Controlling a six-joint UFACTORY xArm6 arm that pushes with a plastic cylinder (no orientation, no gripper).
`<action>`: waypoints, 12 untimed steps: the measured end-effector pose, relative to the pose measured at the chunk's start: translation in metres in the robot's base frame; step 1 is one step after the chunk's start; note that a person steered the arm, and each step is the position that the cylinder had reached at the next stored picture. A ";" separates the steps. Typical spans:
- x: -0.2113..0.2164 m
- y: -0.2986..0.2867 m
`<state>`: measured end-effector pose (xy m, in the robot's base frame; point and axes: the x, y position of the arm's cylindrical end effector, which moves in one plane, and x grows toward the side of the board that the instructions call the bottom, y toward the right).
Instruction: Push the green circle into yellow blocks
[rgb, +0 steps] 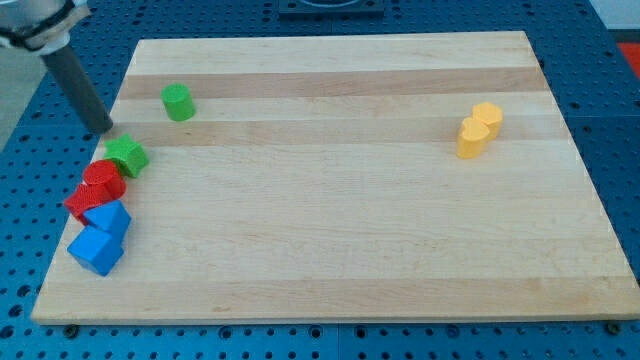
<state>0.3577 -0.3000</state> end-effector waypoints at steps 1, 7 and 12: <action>-0.019 0.049; -0.004 0.271; -0.028 0.404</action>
<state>0.3300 0.1038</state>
